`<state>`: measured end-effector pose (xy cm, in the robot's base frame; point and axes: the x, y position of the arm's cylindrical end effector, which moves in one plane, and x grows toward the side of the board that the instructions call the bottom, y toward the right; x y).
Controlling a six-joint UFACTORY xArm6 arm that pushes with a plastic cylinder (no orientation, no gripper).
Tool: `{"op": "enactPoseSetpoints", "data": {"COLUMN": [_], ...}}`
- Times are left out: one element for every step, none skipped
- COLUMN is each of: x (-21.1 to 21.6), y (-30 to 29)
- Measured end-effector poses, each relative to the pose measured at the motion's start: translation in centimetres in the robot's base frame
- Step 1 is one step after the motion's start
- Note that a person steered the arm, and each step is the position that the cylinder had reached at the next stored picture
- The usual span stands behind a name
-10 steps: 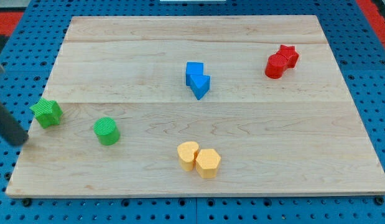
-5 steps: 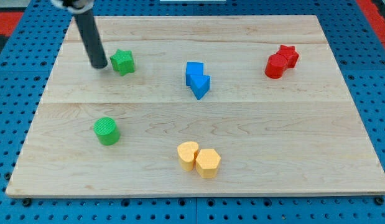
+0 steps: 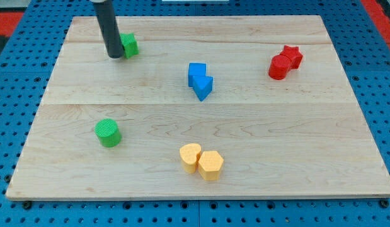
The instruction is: Place green blocks at the top center of the board
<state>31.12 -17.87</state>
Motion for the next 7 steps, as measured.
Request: {"op": "enactPoseSetpoints", "data": {"x": [-1.8,-4.2,-5.2,-5.7,-6.1,-6.1,-1.5], "y": [-0.4,4.3,10.0,13.5,11.3,6.4,2.7]}}
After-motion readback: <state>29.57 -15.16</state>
